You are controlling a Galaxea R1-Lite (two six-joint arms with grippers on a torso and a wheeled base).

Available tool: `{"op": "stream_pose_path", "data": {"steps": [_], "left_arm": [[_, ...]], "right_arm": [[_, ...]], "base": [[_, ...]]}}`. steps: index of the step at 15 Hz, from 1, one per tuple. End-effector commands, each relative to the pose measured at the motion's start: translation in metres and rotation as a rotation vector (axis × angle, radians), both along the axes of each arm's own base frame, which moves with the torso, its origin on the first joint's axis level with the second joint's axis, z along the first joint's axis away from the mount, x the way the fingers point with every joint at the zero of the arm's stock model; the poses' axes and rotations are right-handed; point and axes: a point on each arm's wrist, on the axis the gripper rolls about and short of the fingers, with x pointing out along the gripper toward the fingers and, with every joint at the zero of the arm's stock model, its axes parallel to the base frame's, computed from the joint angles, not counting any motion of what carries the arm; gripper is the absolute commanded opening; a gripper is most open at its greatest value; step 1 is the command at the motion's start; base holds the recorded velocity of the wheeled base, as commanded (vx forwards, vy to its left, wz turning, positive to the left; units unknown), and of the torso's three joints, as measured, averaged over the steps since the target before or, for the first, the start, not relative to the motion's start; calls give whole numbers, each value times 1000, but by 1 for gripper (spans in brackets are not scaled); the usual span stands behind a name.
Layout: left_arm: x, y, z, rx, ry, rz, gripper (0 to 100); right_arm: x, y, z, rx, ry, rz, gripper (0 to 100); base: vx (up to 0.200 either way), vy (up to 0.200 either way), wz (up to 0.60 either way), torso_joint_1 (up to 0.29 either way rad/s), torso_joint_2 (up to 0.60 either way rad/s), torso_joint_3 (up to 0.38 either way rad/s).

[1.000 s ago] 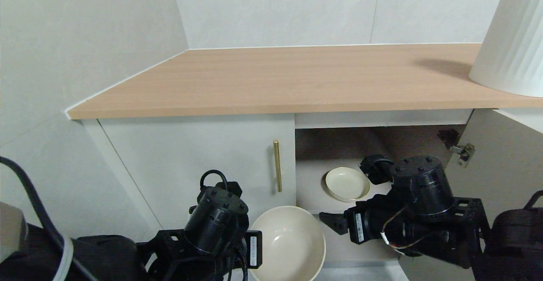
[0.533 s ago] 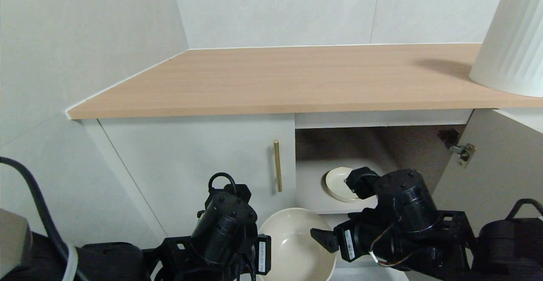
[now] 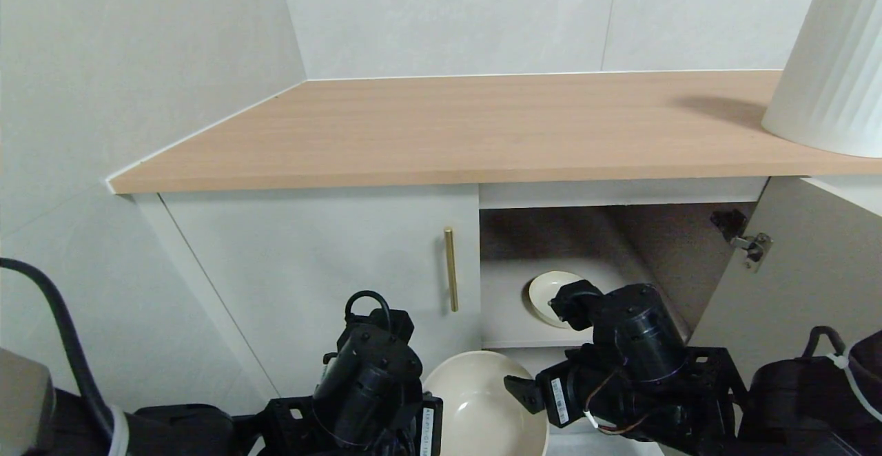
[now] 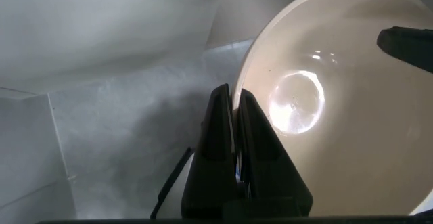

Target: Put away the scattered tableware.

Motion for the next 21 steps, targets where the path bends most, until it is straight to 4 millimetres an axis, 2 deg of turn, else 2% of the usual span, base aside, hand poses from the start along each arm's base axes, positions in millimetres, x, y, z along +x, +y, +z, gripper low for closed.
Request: {"op": "stream_pose_path", "data": {"steps": [1, 3, 4, 18, 19, 21], "left_arm": [[0, 0, -1, 3, 3, 0, 0], [0, 0, -1, 3, 3, 0, 0], [0, 0, -1, 4, 4, 0, 0], [0, 0, -5, 16, 14, 2, 0], [0, 0, -5, 16, 14, 2, 100], [1, 0, -3, 9, 10, 3, 100]], "right_arm": [[0, 0, -2, -8, 5, 2, 100], [0, 0, -2, -10, 4, 4, 100], [0, 0, -2, -10, 4, 4, 0], [0, -1, -4, -22, 1, -4, 0], [0, -1, -4, -23, 2, -4, 0], [1, 0, -6, -26, 5, -4, 0]], "base": [[0, 0, 0, 0, 0, 0], [0, 0, 0, 0, 0, 0], [0, 0, 0, 0, 0, 0], [0, 0, 0, 0, 0, 0], [0, 0, 0, 0, 0, 0], [0, 0, 0, 0, 0, 0]]}}
